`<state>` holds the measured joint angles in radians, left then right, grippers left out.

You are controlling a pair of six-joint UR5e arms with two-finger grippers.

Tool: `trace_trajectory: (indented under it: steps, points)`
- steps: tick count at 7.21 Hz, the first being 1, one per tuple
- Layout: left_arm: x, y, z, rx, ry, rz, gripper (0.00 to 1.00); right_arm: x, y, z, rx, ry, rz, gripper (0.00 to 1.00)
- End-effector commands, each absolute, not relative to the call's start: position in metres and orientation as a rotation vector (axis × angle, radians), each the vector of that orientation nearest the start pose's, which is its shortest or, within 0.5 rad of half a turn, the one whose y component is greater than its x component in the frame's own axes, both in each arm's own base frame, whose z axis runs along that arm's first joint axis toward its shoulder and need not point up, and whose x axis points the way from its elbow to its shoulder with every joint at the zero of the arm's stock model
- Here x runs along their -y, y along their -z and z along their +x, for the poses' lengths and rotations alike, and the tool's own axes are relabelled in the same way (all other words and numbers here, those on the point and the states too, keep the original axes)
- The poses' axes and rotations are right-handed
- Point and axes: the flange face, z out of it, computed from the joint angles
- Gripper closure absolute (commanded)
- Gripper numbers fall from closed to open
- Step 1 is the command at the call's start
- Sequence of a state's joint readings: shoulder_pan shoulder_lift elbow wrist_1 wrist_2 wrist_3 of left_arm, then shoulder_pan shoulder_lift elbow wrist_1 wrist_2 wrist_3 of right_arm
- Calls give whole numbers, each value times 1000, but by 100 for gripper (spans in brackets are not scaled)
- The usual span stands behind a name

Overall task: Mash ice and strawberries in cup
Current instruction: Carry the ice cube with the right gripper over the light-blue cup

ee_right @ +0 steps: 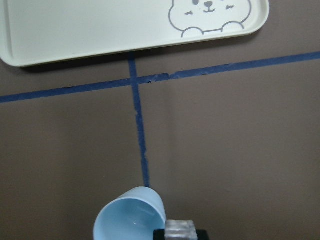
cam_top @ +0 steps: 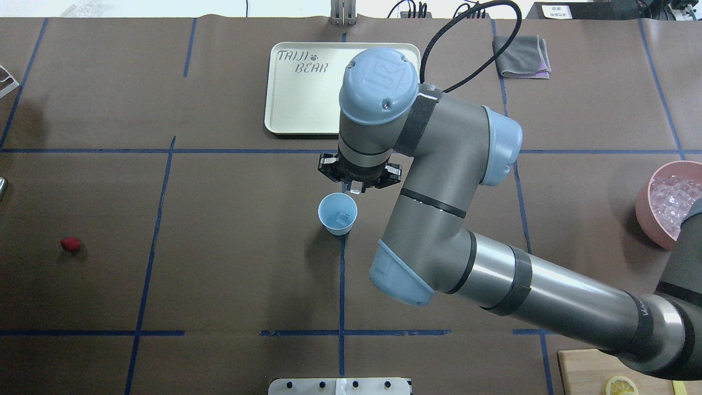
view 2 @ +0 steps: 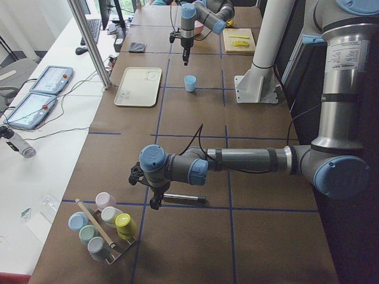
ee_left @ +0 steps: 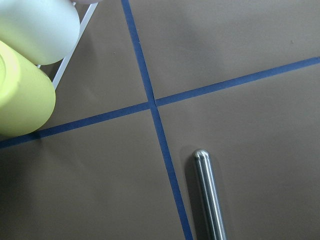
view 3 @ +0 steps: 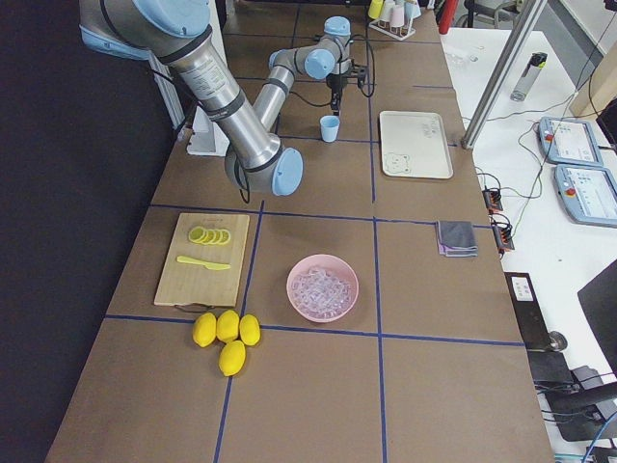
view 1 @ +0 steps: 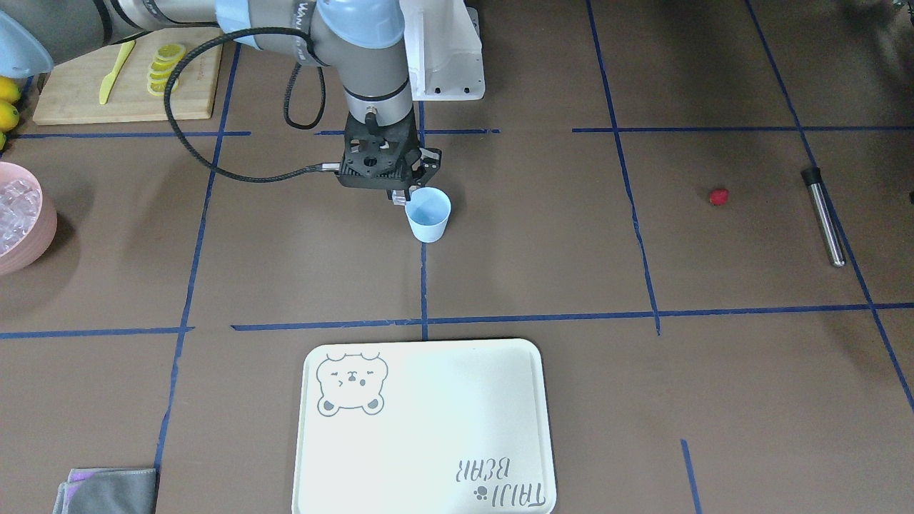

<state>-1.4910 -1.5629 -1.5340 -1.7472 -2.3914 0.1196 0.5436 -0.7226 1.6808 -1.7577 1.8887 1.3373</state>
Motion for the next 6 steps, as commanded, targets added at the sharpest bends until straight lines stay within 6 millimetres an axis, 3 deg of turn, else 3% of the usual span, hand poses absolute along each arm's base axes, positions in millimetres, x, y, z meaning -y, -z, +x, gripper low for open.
trace_trajectory:
  steps: [1,3,5,6]
  points:
    - [499,-660,-21,-819,-241,140,0,422,-127,-566,795,-182,29,97]
    - [499,-660,-21,-819,-241,140,0,414,-129,-574,789,-172,25,94]
    - [499,-661,-21,-819,-241,138,0,413,-130,-575,788,-169,24,5]
    - [499,-661,-21,-819,-240,137,0,413,-130,-575,788,-171,23,2]
